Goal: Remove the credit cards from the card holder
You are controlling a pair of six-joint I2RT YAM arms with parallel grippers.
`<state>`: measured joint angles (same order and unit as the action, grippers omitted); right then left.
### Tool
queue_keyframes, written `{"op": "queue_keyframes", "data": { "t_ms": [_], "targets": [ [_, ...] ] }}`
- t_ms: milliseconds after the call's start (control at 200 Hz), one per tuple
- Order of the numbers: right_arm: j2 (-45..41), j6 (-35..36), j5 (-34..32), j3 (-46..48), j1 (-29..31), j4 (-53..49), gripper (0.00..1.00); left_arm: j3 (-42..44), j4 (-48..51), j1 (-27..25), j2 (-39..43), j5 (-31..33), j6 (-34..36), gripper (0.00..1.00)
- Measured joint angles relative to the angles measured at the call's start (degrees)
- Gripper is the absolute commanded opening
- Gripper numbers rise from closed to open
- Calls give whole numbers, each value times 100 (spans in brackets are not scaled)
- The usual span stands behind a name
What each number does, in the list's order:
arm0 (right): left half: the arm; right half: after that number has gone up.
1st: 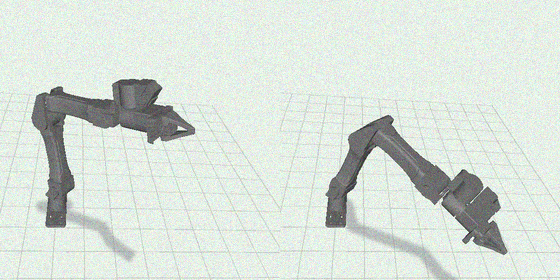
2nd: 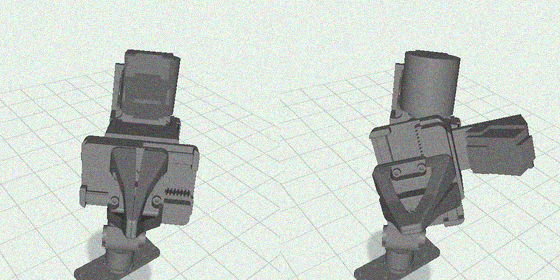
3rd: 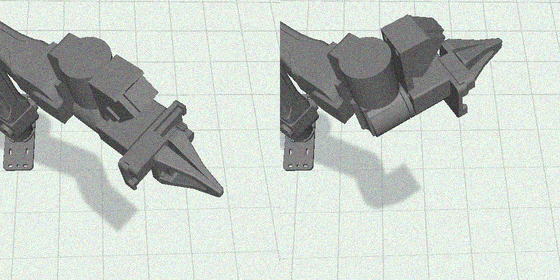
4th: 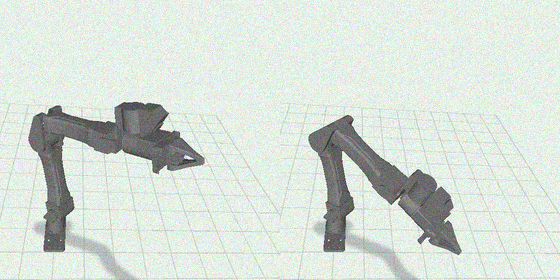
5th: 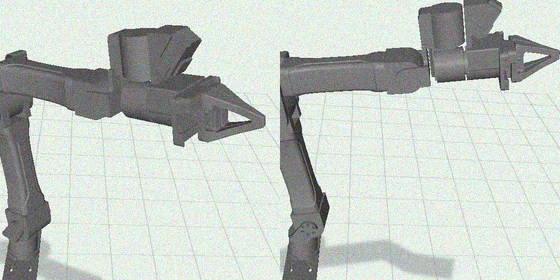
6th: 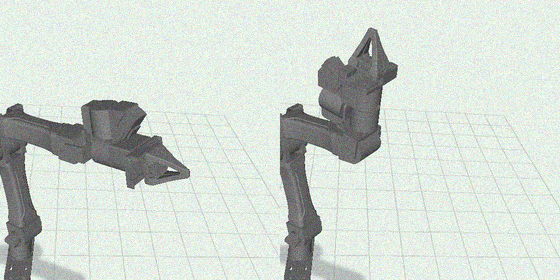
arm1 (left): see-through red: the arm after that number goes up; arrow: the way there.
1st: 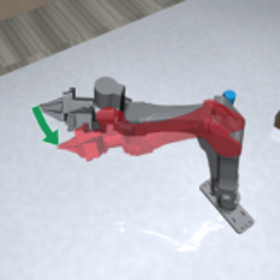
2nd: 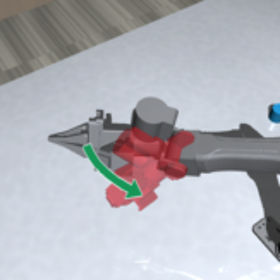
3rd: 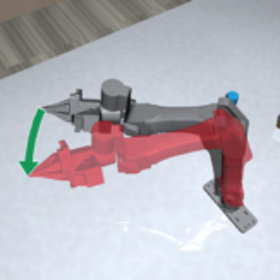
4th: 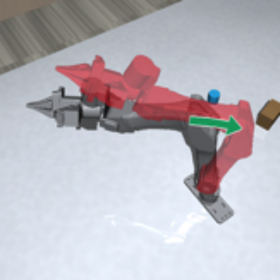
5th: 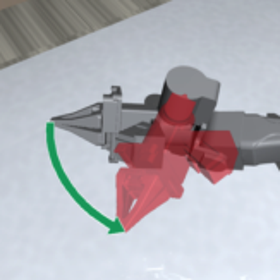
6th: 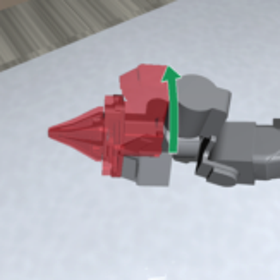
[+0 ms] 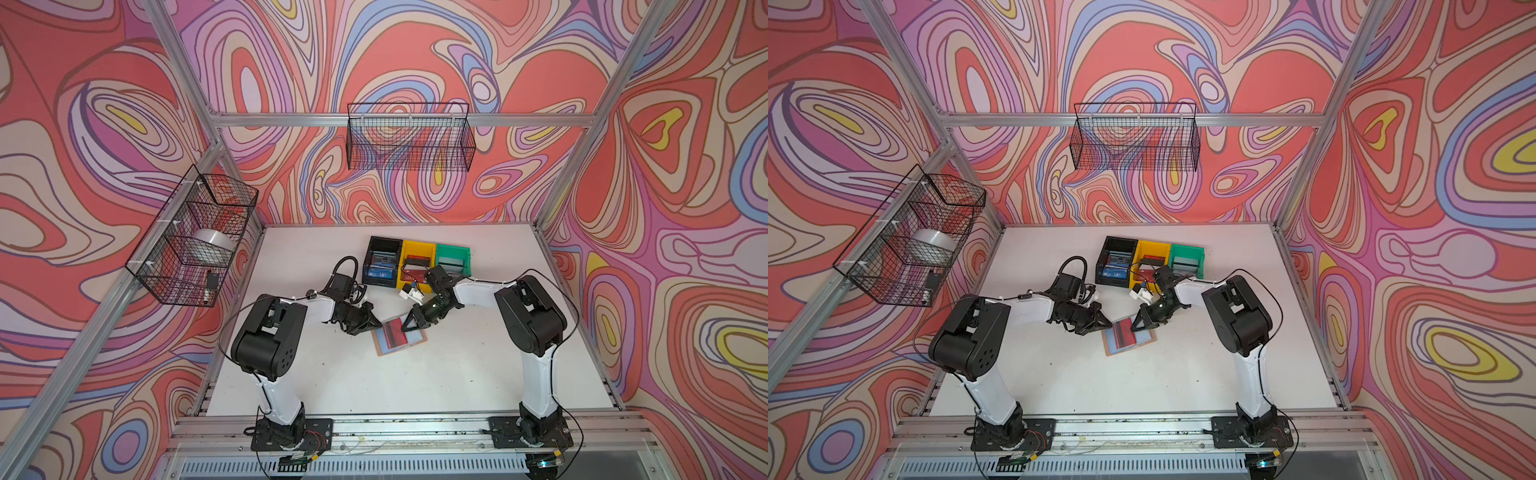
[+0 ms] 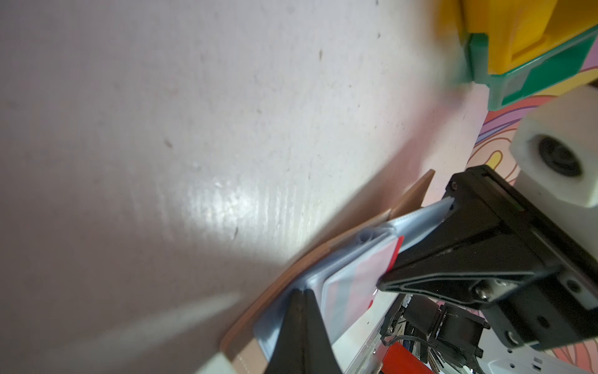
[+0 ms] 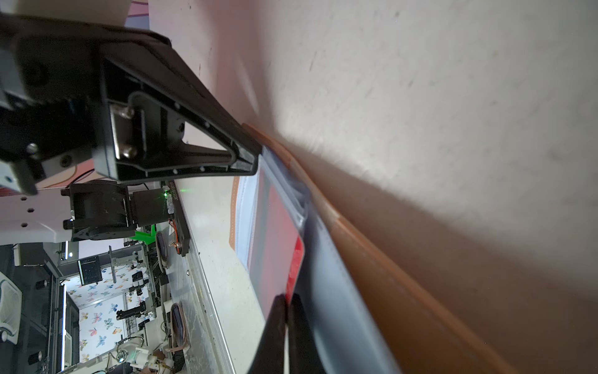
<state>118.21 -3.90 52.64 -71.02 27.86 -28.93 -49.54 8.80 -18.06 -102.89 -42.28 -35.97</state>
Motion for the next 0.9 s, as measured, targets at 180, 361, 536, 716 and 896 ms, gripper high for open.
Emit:
{"op": "queue_keyframes", "data": {
  "t_ms": [180, 361, 536, 716, 896],
  "targets": [
    [0, 20, 13, 0, -11, -22, 7, 0, 0, 0, 0, 0, 2, 0],
    [0, 26, 13, 0, -17, -26, 7, -11, 15, 0, -7, -2, 20, 0],
    [0, 24, 13, -2, -22, -39, 8, -24, 22, 0, -24, -26, 20, 0],
    [2, 22, 35, -52, -44, -116, 7, -24, 17, 0, -20, -39, 4, 0],
    [9, 22, 94, -76, -48, -155, 6, -24, 48, 0, 59, 39, -33, 0]
  ]
}}
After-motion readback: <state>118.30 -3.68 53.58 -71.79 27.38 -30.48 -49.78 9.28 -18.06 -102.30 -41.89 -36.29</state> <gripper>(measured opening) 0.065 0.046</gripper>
